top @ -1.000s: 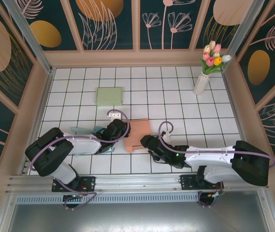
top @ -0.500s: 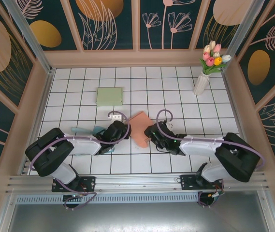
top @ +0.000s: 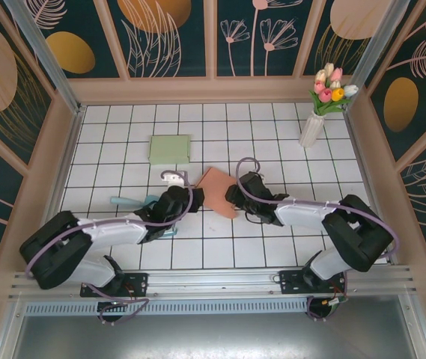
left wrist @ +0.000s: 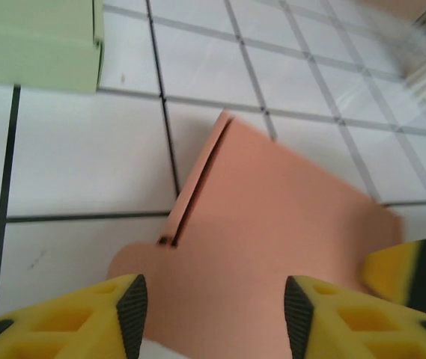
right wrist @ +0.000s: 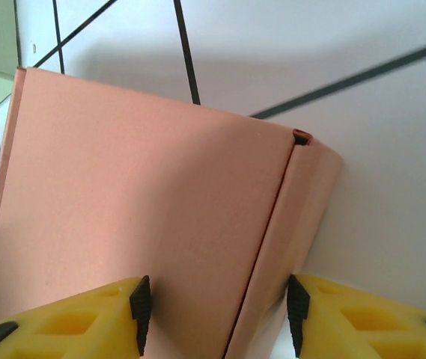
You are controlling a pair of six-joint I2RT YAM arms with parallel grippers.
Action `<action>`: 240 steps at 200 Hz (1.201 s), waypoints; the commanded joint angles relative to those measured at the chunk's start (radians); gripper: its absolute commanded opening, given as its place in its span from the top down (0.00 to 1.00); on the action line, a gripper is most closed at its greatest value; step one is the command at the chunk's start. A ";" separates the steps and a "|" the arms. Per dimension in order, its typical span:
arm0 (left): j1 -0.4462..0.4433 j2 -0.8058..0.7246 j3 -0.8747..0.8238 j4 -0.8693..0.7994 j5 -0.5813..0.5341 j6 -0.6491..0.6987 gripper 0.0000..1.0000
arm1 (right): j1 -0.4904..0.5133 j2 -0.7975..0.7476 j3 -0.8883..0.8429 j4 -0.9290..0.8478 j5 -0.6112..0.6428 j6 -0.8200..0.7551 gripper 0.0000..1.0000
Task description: Fold the paper box
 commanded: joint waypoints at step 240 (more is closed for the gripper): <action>0.074 0.386 0.526 -0.619 0.100 -0.406 0.04 | -0.105 0.055 0.063 -0.088 -0.177 -0.270 0.48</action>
